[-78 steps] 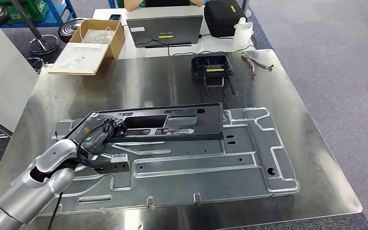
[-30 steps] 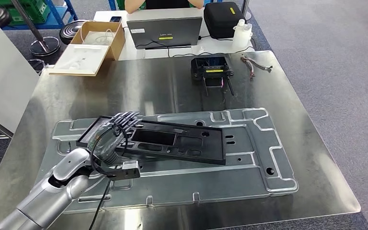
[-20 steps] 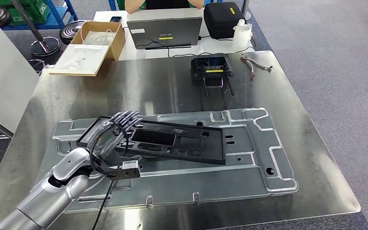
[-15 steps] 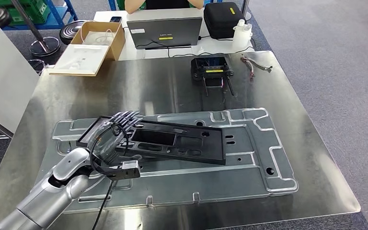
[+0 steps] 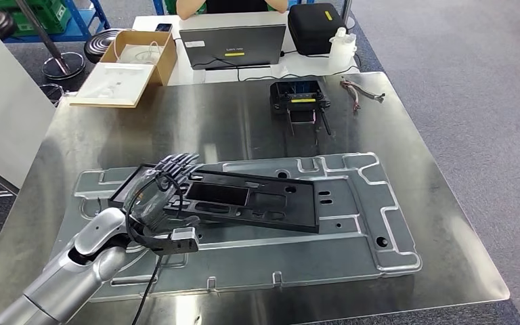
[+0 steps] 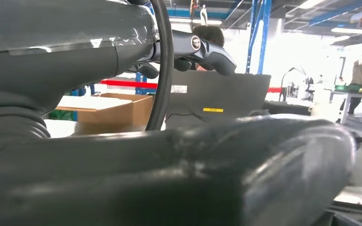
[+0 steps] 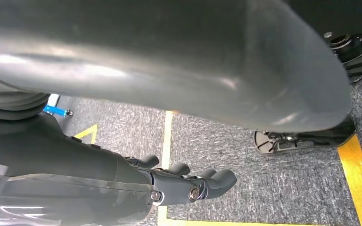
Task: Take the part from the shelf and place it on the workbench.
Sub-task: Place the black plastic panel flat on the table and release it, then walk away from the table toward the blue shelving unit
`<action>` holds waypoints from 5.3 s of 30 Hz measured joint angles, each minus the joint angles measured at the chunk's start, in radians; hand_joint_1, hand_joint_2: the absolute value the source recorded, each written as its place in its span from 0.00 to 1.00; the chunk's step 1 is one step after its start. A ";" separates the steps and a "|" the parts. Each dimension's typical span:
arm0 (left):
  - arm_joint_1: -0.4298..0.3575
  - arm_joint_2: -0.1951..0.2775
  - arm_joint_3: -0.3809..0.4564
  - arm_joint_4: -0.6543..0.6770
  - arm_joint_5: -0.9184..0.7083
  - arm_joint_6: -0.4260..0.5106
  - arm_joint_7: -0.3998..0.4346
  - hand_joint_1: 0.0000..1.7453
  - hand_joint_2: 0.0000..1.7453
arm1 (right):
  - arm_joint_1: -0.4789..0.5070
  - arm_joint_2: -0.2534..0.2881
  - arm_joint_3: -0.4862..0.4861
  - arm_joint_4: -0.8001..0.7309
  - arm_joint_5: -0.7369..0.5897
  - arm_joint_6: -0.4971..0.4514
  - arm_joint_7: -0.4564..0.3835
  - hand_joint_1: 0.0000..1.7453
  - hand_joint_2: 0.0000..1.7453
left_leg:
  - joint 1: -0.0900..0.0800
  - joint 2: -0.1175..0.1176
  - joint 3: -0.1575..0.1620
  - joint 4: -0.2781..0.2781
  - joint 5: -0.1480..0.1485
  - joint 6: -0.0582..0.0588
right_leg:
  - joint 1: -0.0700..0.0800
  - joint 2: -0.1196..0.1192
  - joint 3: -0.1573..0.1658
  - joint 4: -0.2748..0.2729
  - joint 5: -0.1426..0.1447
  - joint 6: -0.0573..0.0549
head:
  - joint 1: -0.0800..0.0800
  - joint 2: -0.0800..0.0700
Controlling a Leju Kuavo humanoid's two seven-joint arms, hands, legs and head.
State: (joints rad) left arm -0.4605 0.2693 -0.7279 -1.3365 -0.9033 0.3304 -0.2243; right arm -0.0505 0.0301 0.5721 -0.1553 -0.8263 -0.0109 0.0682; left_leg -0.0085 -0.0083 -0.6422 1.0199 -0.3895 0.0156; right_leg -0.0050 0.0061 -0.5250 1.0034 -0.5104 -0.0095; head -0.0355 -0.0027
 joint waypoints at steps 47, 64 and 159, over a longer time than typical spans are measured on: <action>0.008 -0.082 -0.028 -0.064 -0.042 0.035 0.010 0.00 0.00 | -0.001 -0.039 0.029 0.001 0.007 -0.012 0.003 0.00 0.00 | 0.009 0.014 0.049 -0.035 -0.014 0.026 | -0.010 -0.005 -0.177 0.287 -0.064 0.048 | 0.000 0.000; 0.021 -0.089 -0.034 -0.070 -0.063 0.039 0.032 0.00 0.00 | 0.001 -0.047 0.029 0.002 0.000 -0.011 0.006 0.00 0.00 | 0.018 0.009 0.011 0.217 -0.113 -0.036 | -0.007 -0.017 -0.101 0.009 0.093 -0.012 | 0.000 0.000; 0.116 0.061 0.063 -0.116 -0.053 0.087 0.050 0.00 0.00 | -0.016 -0.028 0.069 0.002 0.003 -0.013 0.008 0.00 0.00 | 0.018 0.016 0.070 0.139 -0.117 -0.028 | -0.001 -0.020 -0.110 -0.001 0.099 -0.007 | 0.000 0.000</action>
State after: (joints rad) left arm -0.3450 0.3307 -0.6652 -1.4529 -0.9561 0.4178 -0.1740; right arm -0.0669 0.0023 0.6409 -0.1536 -0.8231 -0.0240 0.0763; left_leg 0.0092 0.0078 -0.5722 1.1584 -0.5061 -0.0121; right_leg -0.0061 -0.0136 -0.6347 1.0026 -0.4111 -0.0169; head -0.0355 -0.0027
